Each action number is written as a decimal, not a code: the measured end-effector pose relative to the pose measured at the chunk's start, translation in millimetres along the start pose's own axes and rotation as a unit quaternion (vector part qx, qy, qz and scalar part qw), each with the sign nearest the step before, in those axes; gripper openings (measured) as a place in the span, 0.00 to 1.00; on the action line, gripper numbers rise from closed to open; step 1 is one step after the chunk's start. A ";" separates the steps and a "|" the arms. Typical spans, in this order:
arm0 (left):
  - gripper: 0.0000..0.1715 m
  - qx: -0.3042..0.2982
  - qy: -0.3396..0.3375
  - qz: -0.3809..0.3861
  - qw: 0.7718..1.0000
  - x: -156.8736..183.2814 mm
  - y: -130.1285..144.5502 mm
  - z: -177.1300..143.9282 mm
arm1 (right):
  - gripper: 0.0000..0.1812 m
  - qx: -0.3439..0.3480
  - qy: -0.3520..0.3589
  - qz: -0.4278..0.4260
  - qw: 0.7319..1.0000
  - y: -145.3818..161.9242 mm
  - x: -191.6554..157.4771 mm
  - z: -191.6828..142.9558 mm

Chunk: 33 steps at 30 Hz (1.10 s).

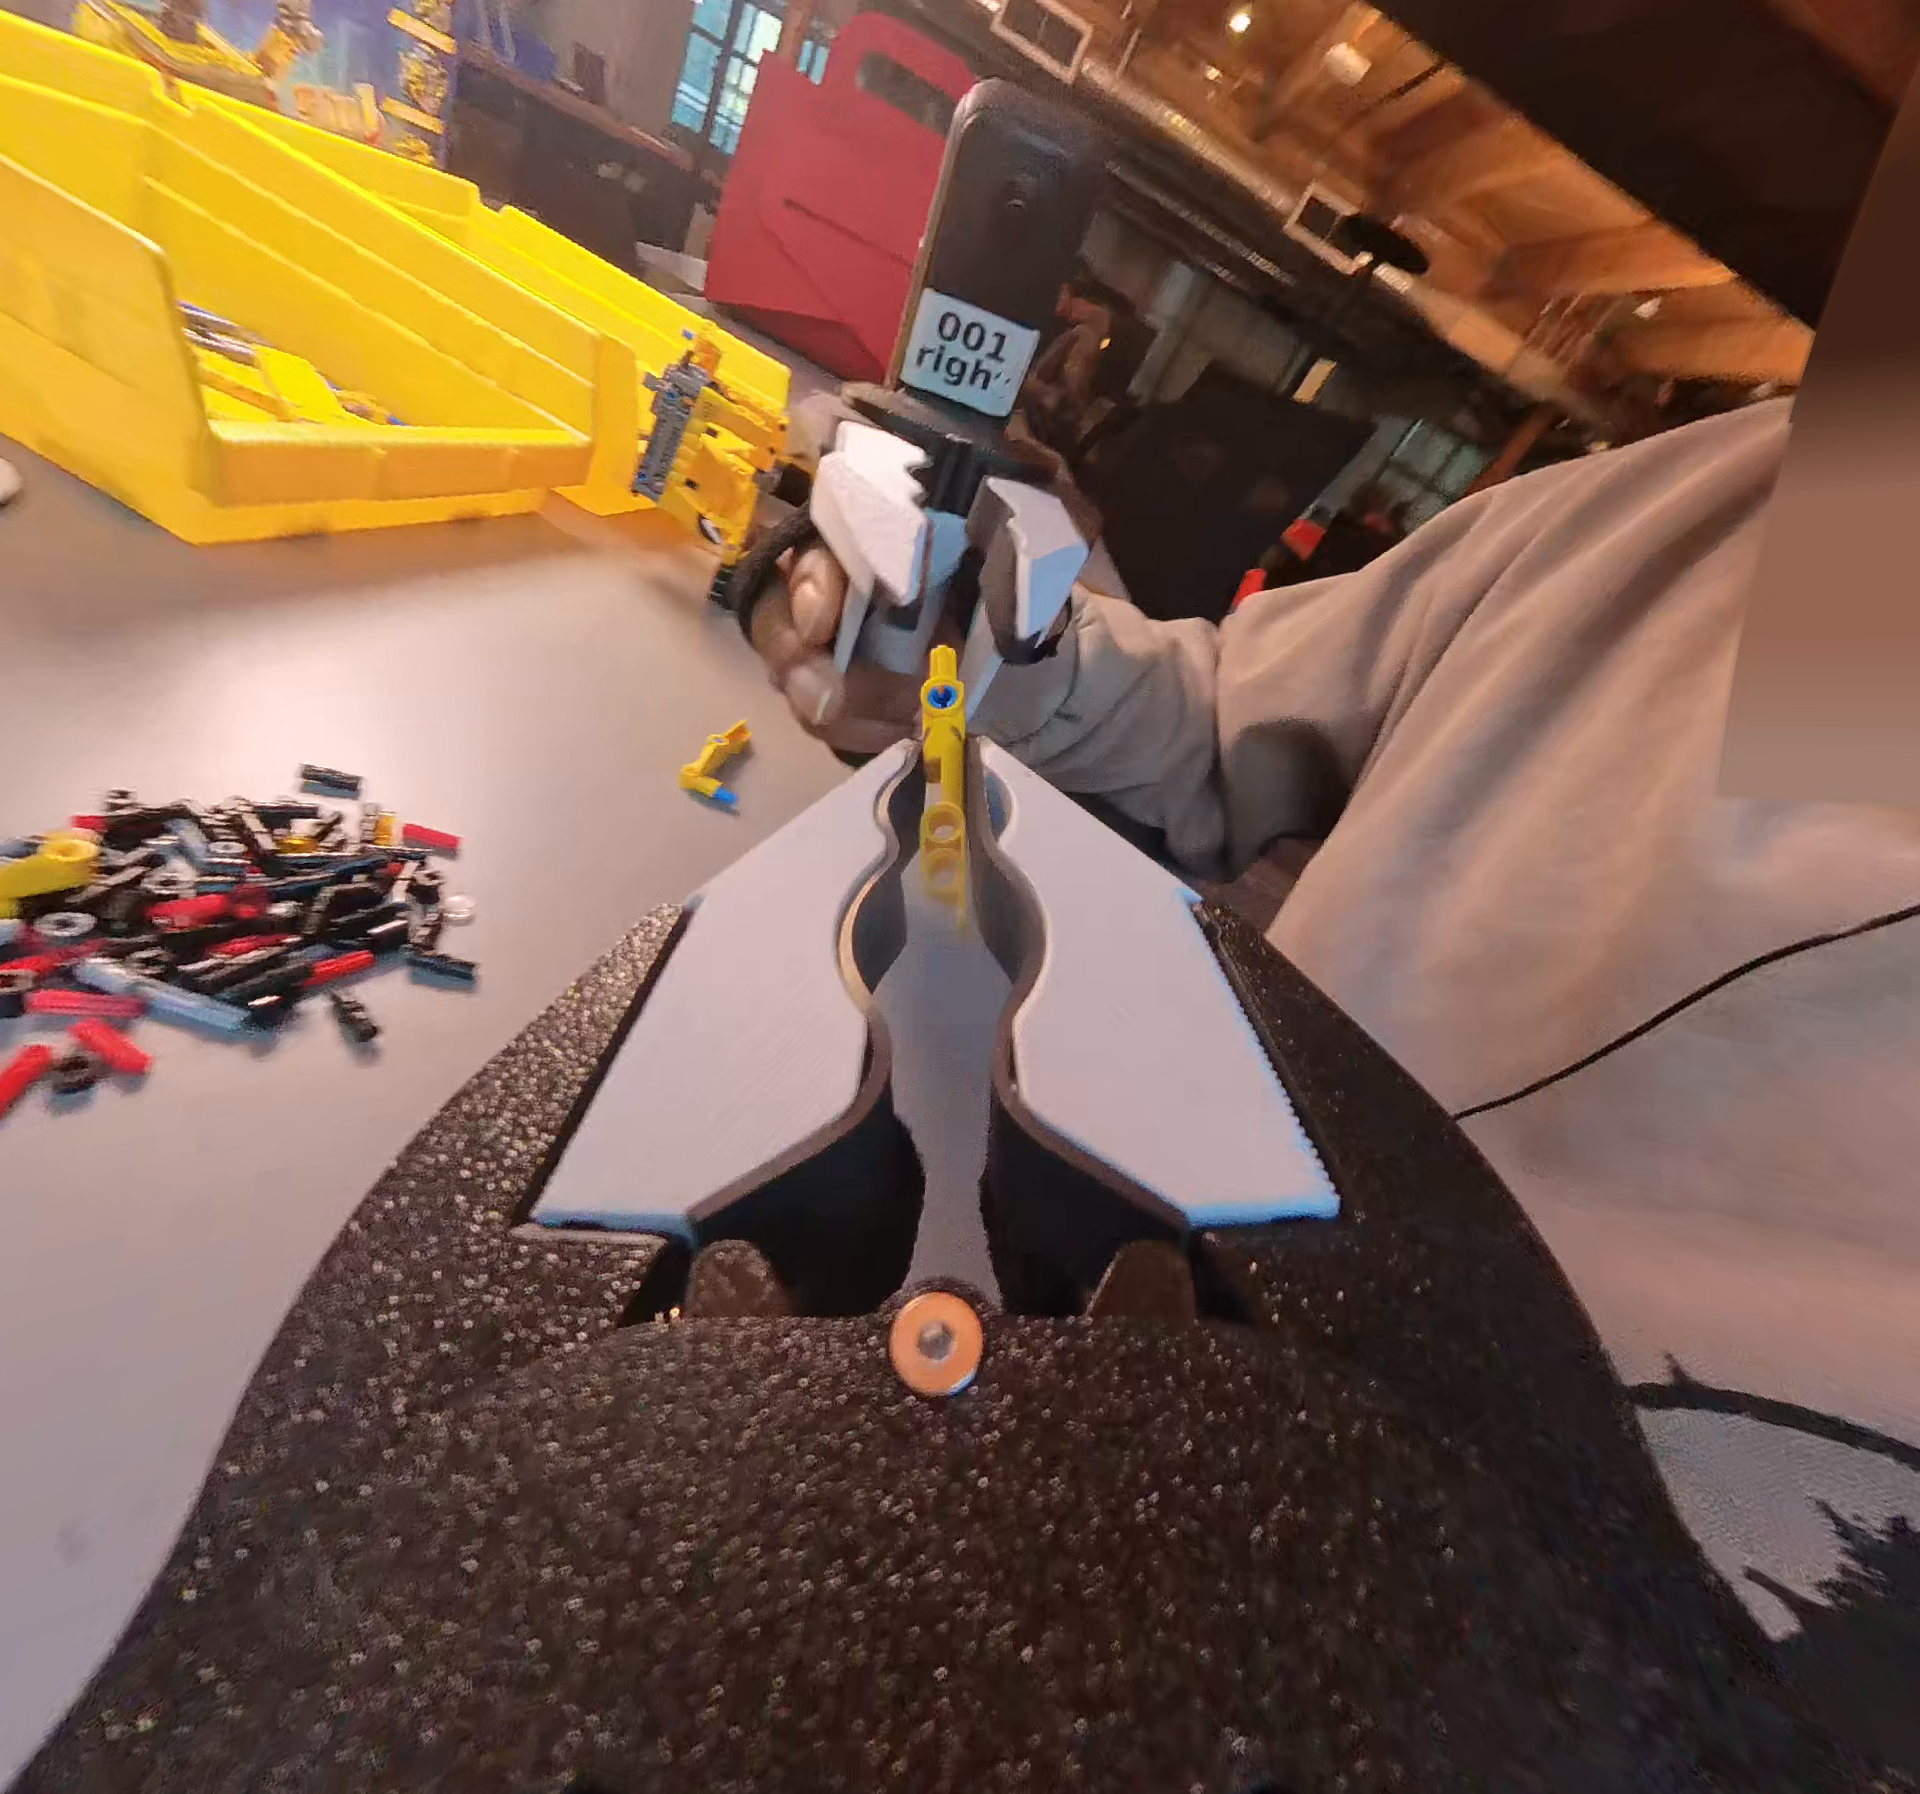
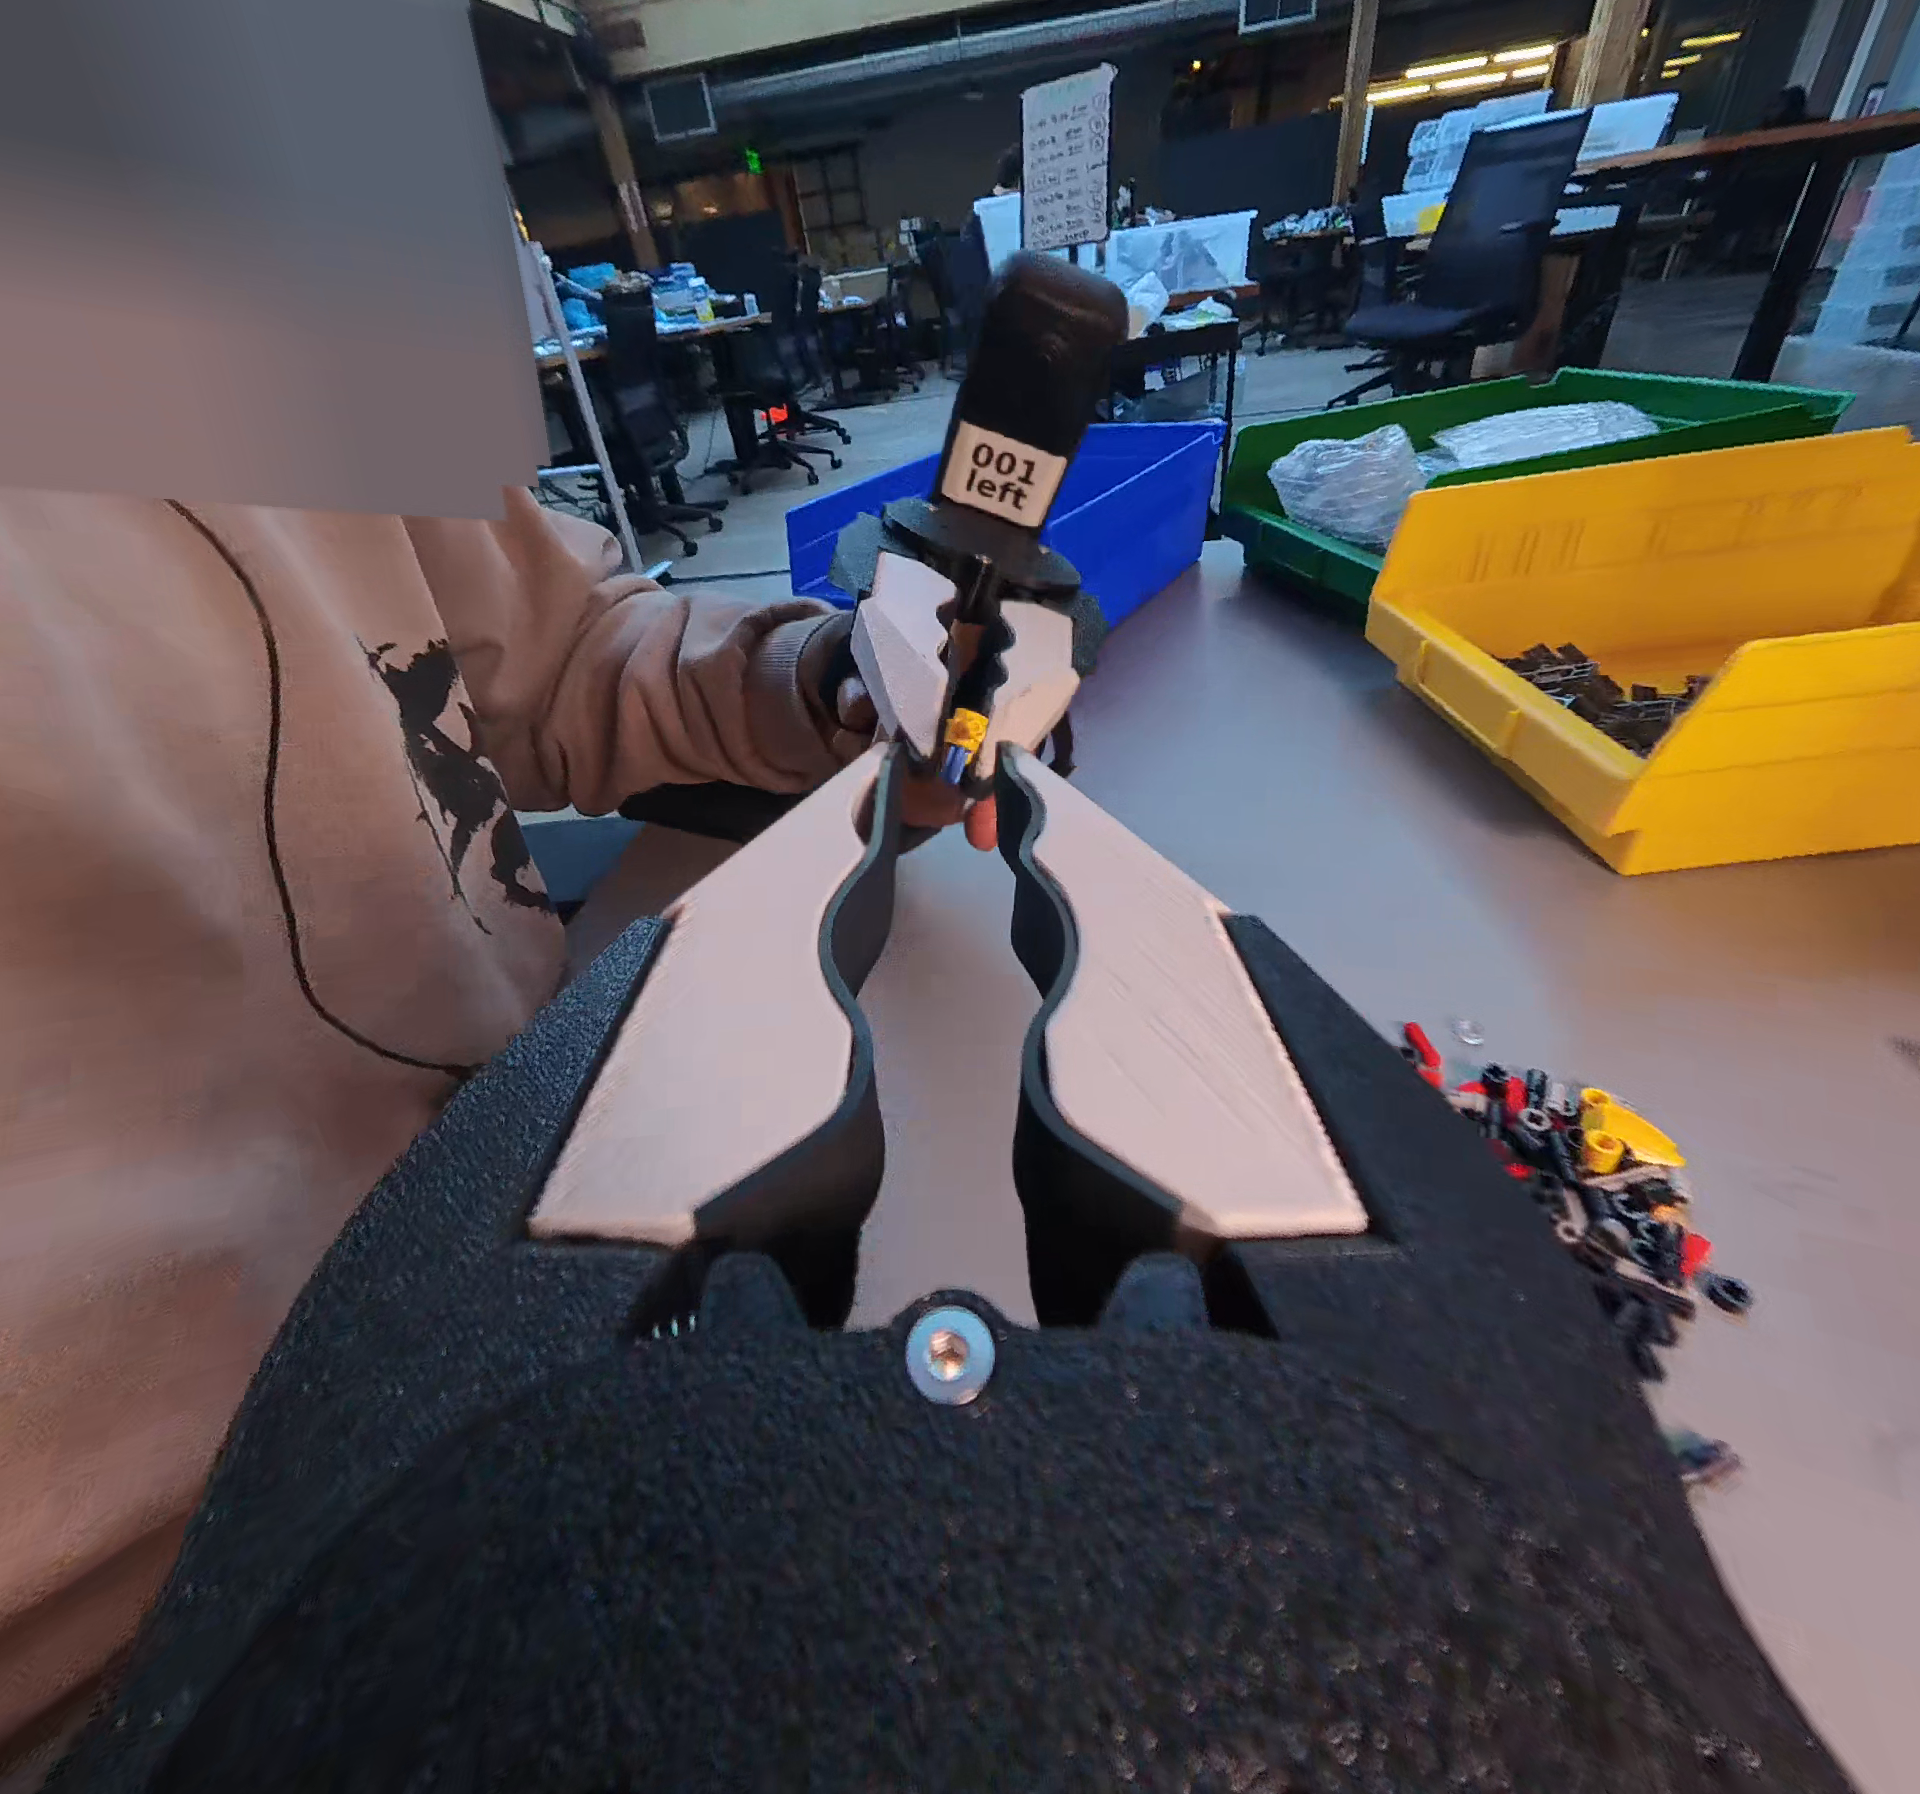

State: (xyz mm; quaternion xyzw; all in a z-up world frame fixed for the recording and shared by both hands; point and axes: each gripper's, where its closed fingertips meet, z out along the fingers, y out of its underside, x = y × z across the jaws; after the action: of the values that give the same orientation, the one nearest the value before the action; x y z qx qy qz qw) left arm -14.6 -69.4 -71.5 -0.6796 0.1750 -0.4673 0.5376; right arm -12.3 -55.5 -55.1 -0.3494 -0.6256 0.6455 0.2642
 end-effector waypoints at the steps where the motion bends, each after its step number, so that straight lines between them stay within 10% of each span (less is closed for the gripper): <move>1: 0.03 0.002 0.014 -0.012 1.000 3.6 1.0 2.1 | 0.09 -0.002 0.004 0.012 1.000 2.8 0.4 5.5; 17: 0.03 -0.016 -0.035 0.044 0.998 -2.4 3.9 1.7 | 0.03 0.002 -0.002 0.070 0.998 10.1 2.1 15.2; 33: 0.03 0.148 -0.023 -0.022 0.988 0.9 -39.4 5.8 | 0.03 0.212 0.067 0.140 0.965 -35.1 17.8 21.0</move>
State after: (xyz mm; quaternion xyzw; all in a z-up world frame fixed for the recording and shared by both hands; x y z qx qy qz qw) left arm -19.8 -52.6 -35.7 -0.6065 0.0769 -0.4842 0.6259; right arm -43.0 -52.0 -23.0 -0.4124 -0.3998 0.7690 0.2807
